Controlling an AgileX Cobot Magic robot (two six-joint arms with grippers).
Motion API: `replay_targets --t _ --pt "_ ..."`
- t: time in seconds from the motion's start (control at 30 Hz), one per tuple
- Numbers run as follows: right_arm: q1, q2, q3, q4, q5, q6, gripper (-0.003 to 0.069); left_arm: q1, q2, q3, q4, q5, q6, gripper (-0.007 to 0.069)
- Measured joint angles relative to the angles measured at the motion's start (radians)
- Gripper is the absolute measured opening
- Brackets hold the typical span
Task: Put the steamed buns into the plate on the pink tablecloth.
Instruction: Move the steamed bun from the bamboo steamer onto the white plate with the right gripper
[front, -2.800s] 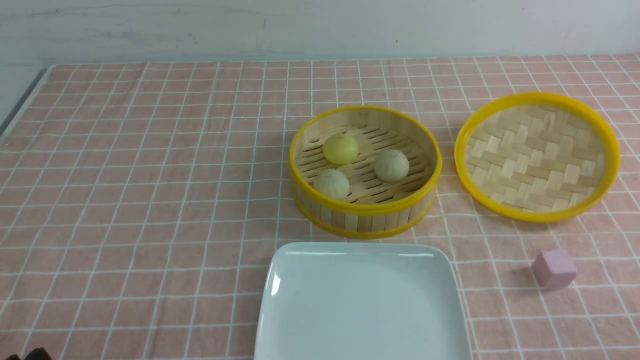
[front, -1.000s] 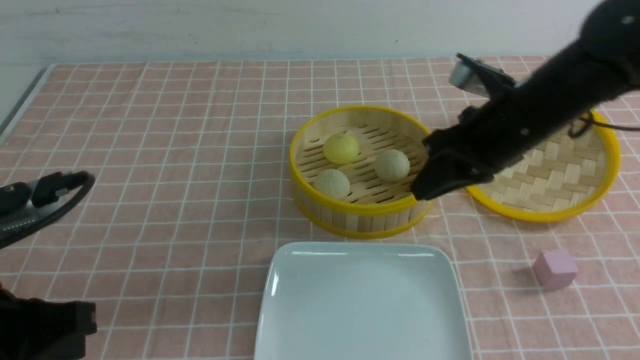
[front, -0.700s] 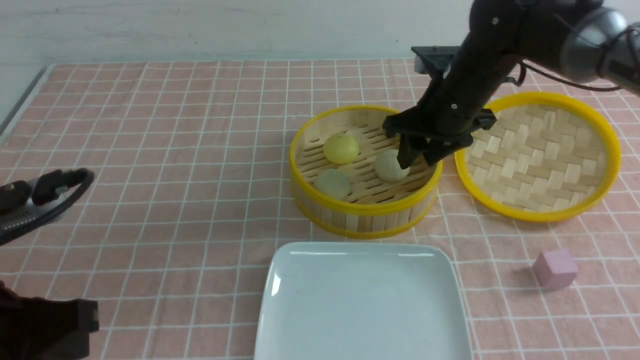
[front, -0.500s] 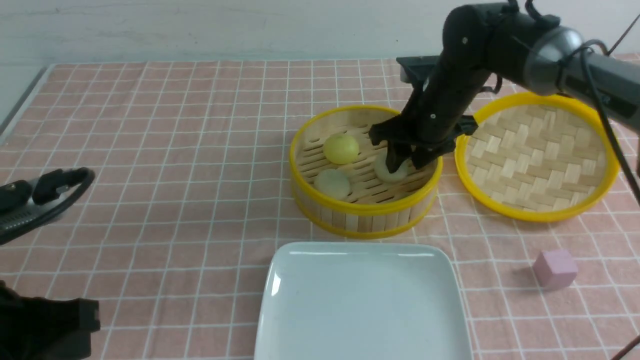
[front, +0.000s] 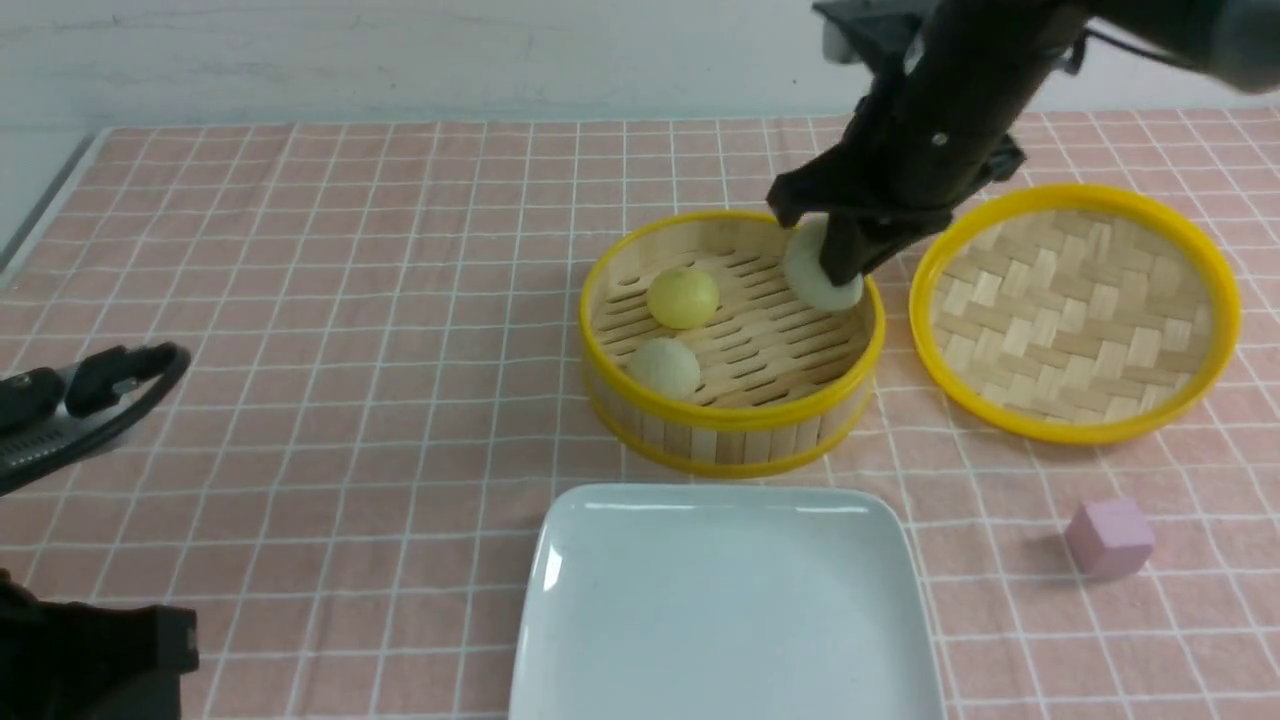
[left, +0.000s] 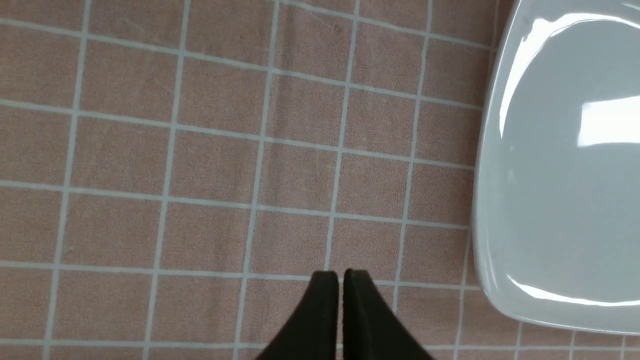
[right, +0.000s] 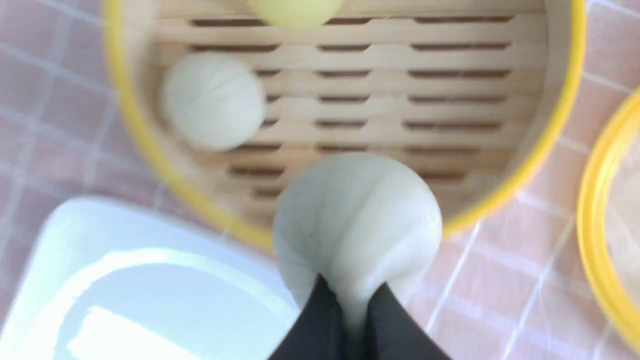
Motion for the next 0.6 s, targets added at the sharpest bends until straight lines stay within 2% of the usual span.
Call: replay_targets --t 0.07,0.17,0.27,0.37,0.47,0.6 --pt "0.029 -0.071 0.09 0.0 0.001 0.027 0.0022 0.0 0.0 0.0 0.0 0.0 0.0 0.0043" --pt "0.12 -0.185 0.353 0.001 -0.036 0.086 0.0022 0.0 0.0 0.0 0.0 -0.004 0.0 0.0045" --pt "0.203 -0.202 0.583 0.005 -0.227 0.104 0.0024 0.0 0.0 0.0 0.0 -0.008 0.0 0.005" --pt "0.232 -0.183 0.717 0.005 -0.405 0.11 0.0041 0.0 0.0 0.0 0.0 -0.014 0.0 0.0053" --pt "0.235 -0.153 0.78 0.0 -0.513 0.131 0.0092 0.0 0.0 0.0 -0.001 -0.019 0.0 0.0055" --pt "0.225 -0.146 0.795 -0.027 -0.573 0.135 0.0272 0.0 0.0 0.0 -0.001 -0.023 0.0 0.0062"
